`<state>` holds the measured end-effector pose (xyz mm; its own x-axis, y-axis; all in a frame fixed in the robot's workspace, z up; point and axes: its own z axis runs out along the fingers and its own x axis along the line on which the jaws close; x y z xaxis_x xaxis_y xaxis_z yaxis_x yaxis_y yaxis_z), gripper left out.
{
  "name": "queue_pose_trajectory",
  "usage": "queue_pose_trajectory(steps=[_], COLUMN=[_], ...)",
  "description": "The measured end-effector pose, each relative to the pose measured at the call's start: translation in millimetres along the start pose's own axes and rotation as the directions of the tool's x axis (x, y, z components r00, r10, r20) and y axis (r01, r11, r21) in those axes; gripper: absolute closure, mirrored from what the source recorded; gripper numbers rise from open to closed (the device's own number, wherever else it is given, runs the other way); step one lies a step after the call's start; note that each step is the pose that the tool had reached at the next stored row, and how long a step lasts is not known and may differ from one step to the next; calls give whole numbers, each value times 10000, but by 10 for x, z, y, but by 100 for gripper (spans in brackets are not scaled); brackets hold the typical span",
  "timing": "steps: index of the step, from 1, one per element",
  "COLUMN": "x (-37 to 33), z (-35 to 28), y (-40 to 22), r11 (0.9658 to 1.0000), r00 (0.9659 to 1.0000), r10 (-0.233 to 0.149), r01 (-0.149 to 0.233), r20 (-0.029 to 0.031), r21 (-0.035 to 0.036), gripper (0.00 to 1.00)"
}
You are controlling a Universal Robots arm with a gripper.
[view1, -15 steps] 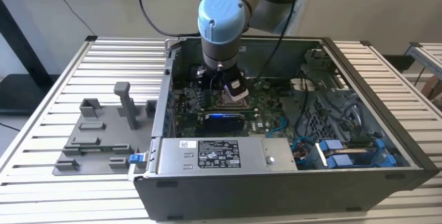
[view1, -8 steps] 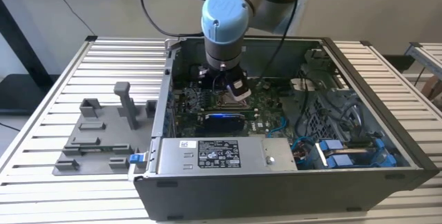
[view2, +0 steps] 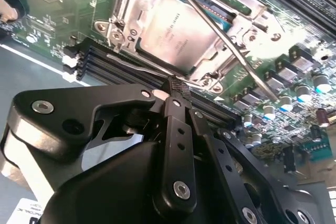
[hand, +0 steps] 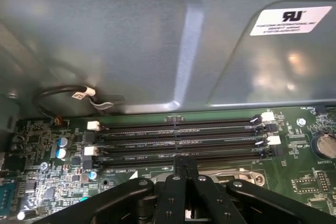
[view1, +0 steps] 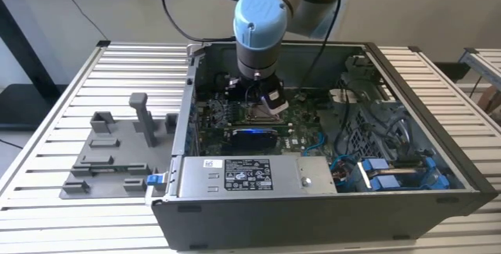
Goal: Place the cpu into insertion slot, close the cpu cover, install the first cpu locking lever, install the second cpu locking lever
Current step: 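Install the first cpu locking lever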
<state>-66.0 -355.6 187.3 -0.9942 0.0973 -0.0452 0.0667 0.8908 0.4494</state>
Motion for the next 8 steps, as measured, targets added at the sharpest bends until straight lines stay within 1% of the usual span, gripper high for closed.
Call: queue_pose_trajectory(steps=[8], x=[-80], z=[8], y=[6], r11=[10000], r00=[10000], r10=[0], r01=[0], r20=[0], r21=[0], gripper=[89])
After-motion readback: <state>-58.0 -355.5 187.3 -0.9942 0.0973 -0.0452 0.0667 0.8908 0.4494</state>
